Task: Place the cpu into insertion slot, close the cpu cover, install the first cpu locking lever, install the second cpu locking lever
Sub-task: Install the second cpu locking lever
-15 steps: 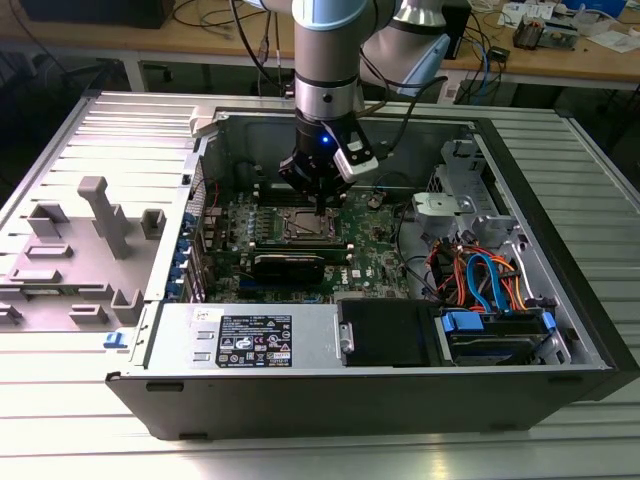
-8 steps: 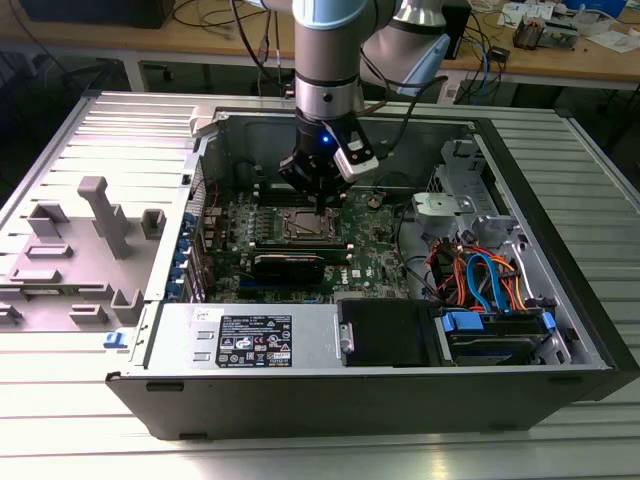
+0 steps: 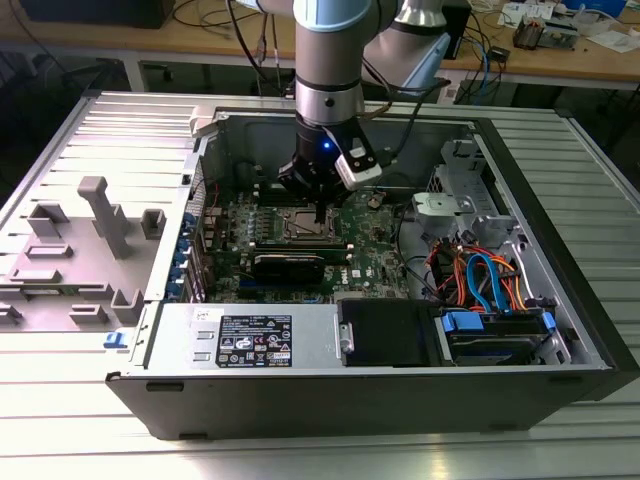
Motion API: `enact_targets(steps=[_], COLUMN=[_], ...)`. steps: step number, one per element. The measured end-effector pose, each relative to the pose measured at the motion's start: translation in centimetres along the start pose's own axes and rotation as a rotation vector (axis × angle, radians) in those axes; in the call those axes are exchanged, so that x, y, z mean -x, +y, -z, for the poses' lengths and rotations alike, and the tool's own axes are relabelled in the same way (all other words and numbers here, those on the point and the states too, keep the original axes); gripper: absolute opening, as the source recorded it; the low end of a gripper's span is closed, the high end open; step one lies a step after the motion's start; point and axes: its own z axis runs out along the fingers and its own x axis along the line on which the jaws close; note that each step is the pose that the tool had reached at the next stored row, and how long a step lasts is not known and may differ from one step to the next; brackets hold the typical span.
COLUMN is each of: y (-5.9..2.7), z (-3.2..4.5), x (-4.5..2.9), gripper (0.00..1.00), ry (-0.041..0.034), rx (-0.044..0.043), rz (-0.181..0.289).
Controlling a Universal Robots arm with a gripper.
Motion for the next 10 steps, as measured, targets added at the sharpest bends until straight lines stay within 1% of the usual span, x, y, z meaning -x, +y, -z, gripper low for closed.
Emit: enact_targets(steps=[2,5,7,10], y=[-0.09,-0.38,-0.97,-2.05], z=[0.59,0.69,0.66,0.61], x=[0.02,0.02,0.00,-0.06], gripper=[0.11,0.11,0.11,0.11], ry=[-0.0001,-0.0002,-0.0001,-0.0002], rx=[0.0000,0.0002,0.0004,0.0007], rz=[0.000,0.006,0.018,0.019])
